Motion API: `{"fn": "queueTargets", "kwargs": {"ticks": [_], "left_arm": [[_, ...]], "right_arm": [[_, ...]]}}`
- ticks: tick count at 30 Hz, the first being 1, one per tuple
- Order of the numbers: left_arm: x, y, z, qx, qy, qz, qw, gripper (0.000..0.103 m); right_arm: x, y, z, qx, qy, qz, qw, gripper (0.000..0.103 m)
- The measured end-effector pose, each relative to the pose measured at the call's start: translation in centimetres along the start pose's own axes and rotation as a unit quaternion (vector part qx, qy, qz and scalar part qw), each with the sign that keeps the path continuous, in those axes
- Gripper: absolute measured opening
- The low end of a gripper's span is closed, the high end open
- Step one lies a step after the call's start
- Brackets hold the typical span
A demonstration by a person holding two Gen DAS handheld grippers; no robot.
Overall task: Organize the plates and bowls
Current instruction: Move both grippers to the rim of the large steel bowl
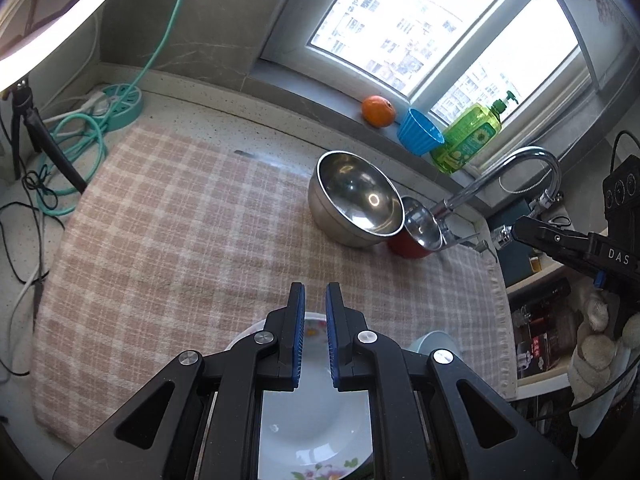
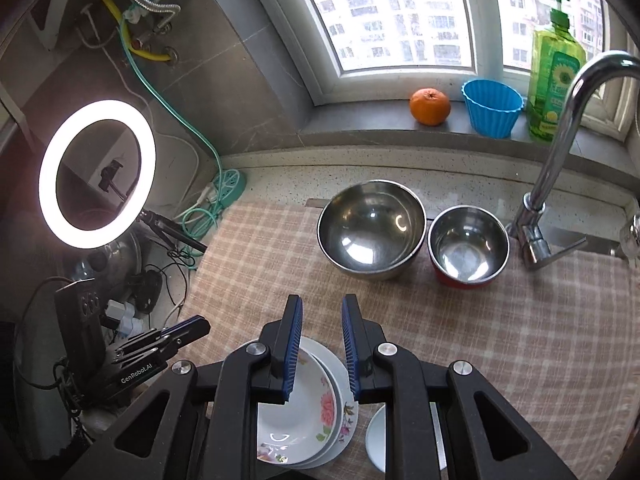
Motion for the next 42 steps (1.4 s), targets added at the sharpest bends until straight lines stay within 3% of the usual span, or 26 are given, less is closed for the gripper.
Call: {"fn": "queueTargets", "kwargs": {"ticks": [8,19,32,42], "left_arm": [[0.9,-1.1,-2.8,0.023,0.035,-0.025,0.9988,0.009],[2.1,-4.6,-6.3,0.012,0.064,-0.045,0.9969,0.009],[2.2,-9.8,-8.3,-0.031,0.097,-0.045,0.9938,0.009],[2.5,-12.3,-9.0,-0.051,0.113,-0.036,0.9917,0.009]], "right_arm": [[1.6,-1.4,-6.4,-0.02,0.045,-0.006,0.999,0.022],[5.2,-6.2,-13.0,-0.061,0.04,-0.036,0.997,0.023],[10.3,-14.1,-14.3,-0.126,0.037,-0.013,0.991,0.023],[11.2,-16.7,-14.2,-0.149,0.053,0.002,0.987,0.023]]}}
Point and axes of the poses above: each gripper's, at about its wrist camera, not at the fingertips, and y roughly against the way its jaws point, x to its right, z to its underside, the point moved 4 cm from there along -y, roughly the way its jaws point, and after that the axes turned 10 degrees about -x, right-handed, at the moved point
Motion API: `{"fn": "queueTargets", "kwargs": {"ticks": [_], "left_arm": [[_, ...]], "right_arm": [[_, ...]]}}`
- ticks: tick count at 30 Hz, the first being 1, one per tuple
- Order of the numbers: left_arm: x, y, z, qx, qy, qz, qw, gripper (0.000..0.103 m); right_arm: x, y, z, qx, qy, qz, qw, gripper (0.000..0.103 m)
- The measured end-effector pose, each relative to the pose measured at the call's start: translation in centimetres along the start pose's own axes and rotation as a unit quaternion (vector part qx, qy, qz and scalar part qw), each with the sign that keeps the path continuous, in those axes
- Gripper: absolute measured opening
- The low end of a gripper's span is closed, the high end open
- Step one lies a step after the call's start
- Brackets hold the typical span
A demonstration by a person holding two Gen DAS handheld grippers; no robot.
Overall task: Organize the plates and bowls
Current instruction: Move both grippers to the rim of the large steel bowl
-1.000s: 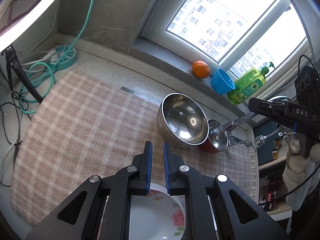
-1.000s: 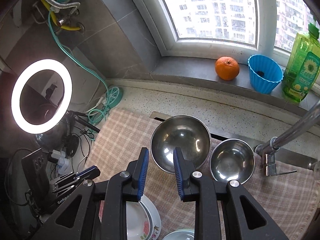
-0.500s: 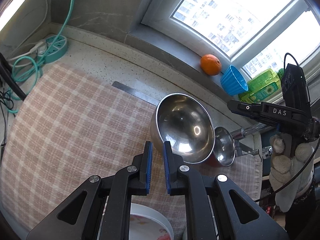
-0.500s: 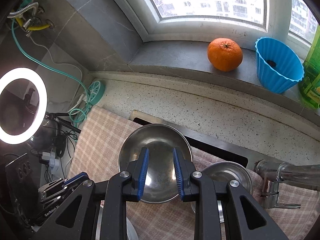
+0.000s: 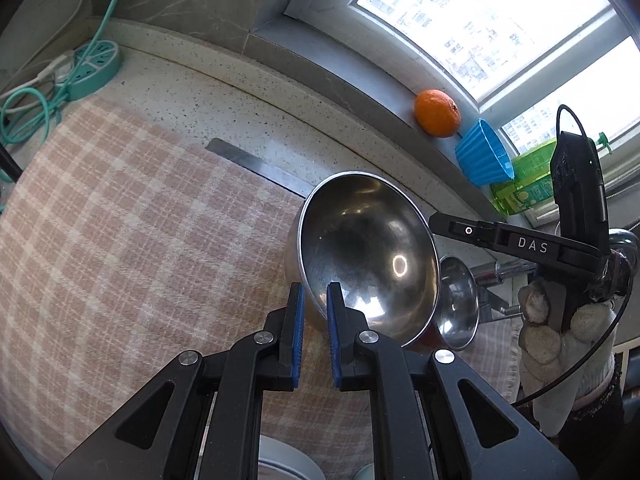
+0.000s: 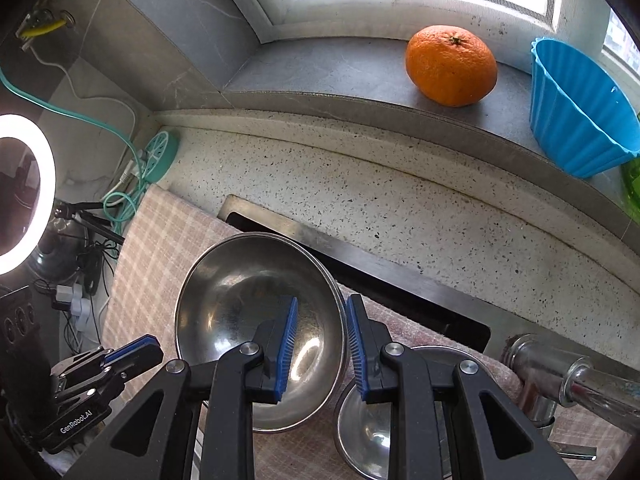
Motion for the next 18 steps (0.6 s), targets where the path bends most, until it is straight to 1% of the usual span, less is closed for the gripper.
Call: {"fn": "queueTargets", "kwargs": {"ticks": [13,18], "left_arm": [[-0.2,-2.0,-0.5,-0.017,0.011,-0.003,0.9998,0.009],[-0.6,-2.1,-0.6,-0.02,0.017,0.003,0.9997,0.009]], "right_arm": [[0.5,-1.6,-0.3,-0.016,0.0,0.007,1.0,0.023],[0.5,-2.3,-0.1,-0.027,0.001,0.013,1.0,0.023]]}}
Point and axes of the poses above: each gripper's, at about its wrist camera, not at the fingertips, and y roughly against the way its jaws point, x to its right, z to its underside, the point moved 4 cm from there along -y, roughly the way its jaws point, and after that the axes turned 10 degrees about -x, right-handed, at the moved point
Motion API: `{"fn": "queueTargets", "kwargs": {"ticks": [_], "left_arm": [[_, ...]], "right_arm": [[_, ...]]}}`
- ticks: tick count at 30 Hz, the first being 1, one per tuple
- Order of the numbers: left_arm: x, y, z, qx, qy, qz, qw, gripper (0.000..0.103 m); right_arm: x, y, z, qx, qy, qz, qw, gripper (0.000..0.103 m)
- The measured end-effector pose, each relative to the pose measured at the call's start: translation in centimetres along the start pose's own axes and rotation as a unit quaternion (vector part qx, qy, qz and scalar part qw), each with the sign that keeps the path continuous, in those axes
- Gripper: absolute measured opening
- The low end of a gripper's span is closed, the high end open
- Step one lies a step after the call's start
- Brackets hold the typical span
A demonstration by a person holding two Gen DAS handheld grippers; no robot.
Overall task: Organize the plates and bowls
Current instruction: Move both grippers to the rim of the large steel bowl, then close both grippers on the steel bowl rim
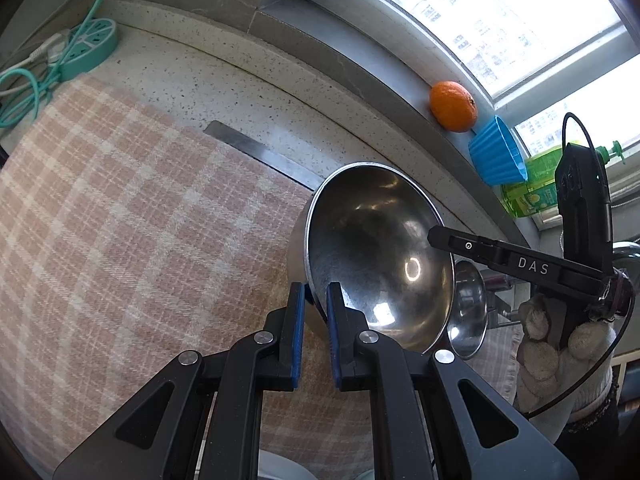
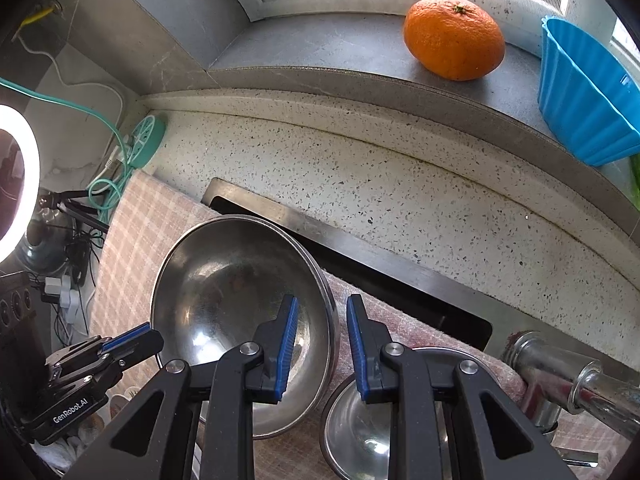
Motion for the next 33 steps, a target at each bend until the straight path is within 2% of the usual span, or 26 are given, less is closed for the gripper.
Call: {"fn": "queueTargets", "kwargs": {"ticks": [4,17,33], "left_arm": [[0.1,-0.1,0.1,0.0,-0.005,-0.002,1.0,0.009],[0.0,-0.1,0.0,0.007,-0.009,-0.01,0.9999,0.009],[-0.8,1.5,0.6,0.021,-0.007,-0.01,0.9997,0.009]], "right_arm": [[-0.1,-0.2,0.1,-0.002,0.0,0.0,1.0,0.022],[-0.2,-0.4,0.4,-0.009,-0.006,0.015,1.0,0.011],[-1.3,-0.5,0.9,-0.017,-0.008,0.014,1.0,0.008]]}}
Point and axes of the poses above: each gripper's, at about its wrist camera, not at the fingertips, and y roughly against the way its jaws point, x to its right, z to its underside, the point moved 4 cm from there along -y, roughly the way its jaws point, and after that the axes turned 10 degrees about -x, right-handed, at the moved point
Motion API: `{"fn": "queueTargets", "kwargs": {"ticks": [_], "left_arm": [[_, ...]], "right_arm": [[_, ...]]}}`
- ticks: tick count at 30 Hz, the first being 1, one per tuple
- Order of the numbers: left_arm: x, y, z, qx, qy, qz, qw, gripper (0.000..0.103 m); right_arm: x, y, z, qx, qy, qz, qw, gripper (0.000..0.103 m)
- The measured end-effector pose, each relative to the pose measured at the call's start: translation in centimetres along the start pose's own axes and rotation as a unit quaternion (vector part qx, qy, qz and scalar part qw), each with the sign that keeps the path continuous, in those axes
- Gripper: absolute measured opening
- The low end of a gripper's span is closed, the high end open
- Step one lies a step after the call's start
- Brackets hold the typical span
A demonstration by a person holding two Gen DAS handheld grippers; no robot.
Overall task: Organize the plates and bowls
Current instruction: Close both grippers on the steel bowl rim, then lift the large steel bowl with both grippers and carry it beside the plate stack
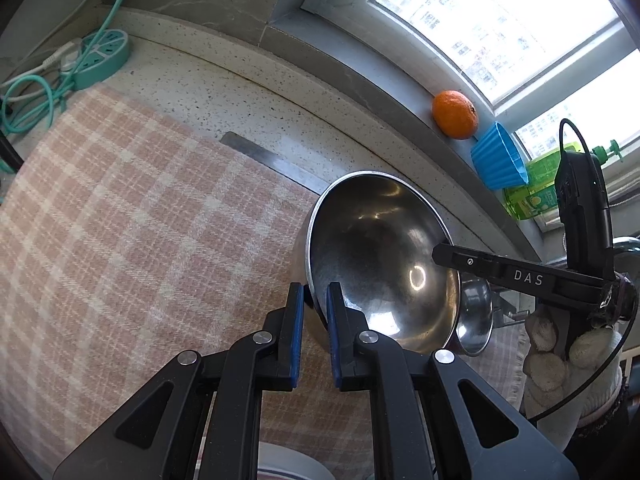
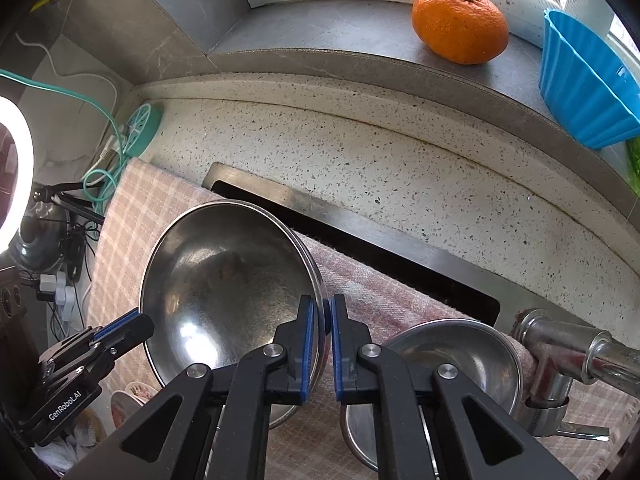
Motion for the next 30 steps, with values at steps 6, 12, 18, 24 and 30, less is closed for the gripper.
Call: {"fn": "queueTargets", "kwargs": {"ticks": [6,12,18,24,30], "left_arm": [[-0.8,1.3,0.2,0.008,0.005,0.004,0.9999,0.009],[-1.5,2.5,0.5,0.015,0.005,0.005,0.9999,0.009],[-1.8,2.3,1.1,0.01,0.001,0.004,0.9999,0.009],[-2.1,2.0,2.2,-0.001,0.0,0.005,1.0,0.009],[-2.6,2.9,2.6,0.005,0.0,0.004,1.0,0.009]], "right_arm": [[-1.1,0.4,0.2,0.001,0.005,0.0,1.0,0.007],[-2.7,1.2,0.6,0.008,0.015,0.002,1.0,0.007],[-3.2,1.0,0.8,0.009,0.011,0.009,1.0,0.007],[-3.4,0.7,1.9,0.005,0.009,0.008,1.0,0.007],[-4.1,0.8,2.9,0.004,0.007,0.004,1.0,0.007]]}}
Point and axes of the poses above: each gripper's, at about its wrist camera, not at the fingertips, and y roughly against the way its jaws point, x to its right, z to its underside, the point moved 4 cm from there along -y, roughly the way its jaws point, and after that the axes turned 10 degrees about -x, right-handed, at the moved point
